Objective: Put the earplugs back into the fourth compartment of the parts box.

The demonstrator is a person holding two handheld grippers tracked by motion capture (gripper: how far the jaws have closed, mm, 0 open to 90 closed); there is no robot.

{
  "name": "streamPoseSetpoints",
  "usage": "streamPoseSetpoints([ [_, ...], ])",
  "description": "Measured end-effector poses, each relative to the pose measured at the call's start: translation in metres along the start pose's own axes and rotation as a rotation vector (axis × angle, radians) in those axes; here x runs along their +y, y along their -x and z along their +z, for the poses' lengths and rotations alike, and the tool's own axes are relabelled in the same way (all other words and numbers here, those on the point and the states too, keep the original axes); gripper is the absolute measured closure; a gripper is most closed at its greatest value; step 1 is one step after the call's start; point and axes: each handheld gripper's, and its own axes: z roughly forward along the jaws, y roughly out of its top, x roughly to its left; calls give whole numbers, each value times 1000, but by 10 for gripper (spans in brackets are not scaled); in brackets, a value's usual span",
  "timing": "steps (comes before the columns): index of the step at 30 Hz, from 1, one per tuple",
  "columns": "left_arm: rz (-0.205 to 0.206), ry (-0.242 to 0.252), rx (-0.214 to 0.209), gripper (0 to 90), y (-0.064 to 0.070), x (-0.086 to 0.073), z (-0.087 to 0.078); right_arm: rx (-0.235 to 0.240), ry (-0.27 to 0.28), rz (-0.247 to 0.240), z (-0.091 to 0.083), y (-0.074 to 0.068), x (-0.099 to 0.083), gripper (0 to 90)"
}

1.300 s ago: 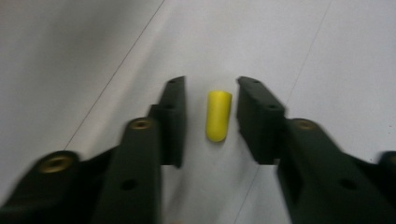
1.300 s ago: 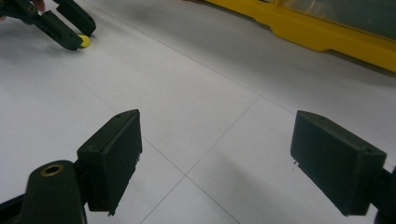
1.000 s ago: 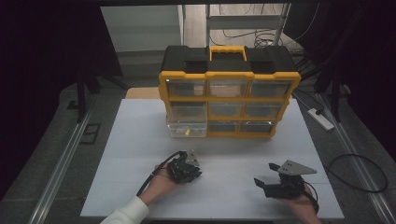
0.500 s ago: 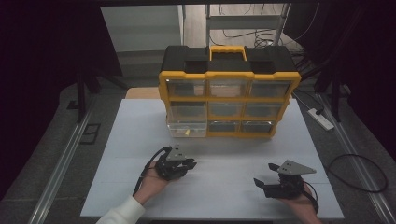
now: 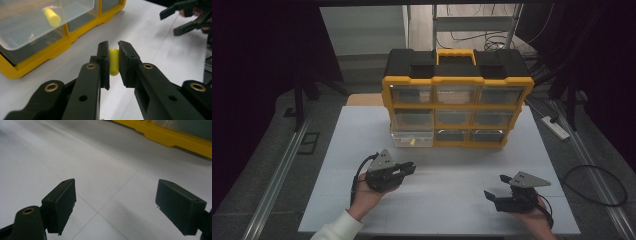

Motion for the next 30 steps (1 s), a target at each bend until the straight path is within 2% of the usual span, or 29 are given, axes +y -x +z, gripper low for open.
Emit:
streamPoseSetpoints([
  [11, -55, 110, 13, 790, -12, 15, -34, 0, -3, -4, 1, -1, 0, 178],
  [25, -69, 162, 18, 790, -16, 25, -49, -1, -4, 2, 1, -1, 0, 178],
  [30, -61, 183, 21, 791, -14, 35, -53, -3, 0, 5, 1, -1, 0, 178],
])
